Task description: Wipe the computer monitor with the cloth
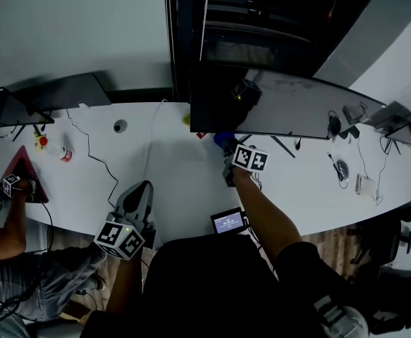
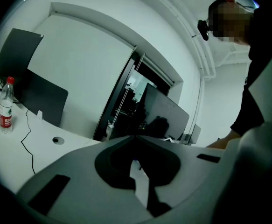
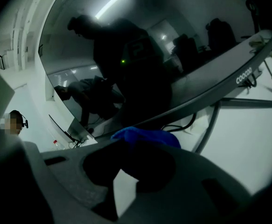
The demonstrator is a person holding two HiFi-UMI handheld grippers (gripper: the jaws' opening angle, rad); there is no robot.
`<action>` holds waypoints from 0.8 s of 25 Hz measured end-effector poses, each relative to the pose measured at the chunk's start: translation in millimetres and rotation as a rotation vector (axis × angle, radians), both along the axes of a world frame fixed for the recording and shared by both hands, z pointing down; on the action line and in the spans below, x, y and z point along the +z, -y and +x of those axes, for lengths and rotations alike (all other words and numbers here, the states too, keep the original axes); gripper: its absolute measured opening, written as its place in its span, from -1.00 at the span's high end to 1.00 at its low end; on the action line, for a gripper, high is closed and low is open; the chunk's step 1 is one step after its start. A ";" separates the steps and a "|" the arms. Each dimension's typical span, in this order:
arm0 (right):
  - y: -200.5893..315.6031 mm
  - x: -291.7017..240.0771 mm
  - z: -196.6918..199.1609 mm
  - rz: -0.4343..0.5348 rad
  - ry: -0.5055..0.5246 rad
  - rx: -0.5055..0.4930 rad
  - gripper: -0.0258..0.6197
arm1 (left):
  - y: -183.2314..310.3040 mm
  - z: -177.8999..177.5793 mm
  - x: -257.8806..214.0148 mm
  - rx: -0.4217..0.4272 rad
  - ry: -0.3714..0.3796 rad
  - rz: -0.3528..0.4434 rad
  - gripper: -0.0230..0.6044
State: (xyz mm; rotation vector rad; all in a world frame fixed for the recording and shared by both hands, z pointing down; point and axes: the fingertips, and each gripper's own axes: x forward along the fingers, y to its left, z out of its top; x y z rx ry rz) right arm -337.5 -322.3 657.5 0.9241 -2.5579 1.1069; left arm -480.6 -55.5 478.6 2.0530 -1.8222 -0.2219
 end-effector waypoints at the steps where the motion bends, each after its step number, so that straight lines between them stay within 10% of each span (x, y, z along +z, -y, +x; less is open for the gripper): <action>1: -1.9 -0.1 -4.5 0.002 -0.003 -0.001 0.74 | -1.1 -1.6 0.6 -0.002 -0.002 -0.001 0.95; 20: -38.6 -3.7 -91.0 0.001 0.010 -0.101 0.74 | -13.5 -17.8 7.0 -0.023 -0.014 0.001 0.95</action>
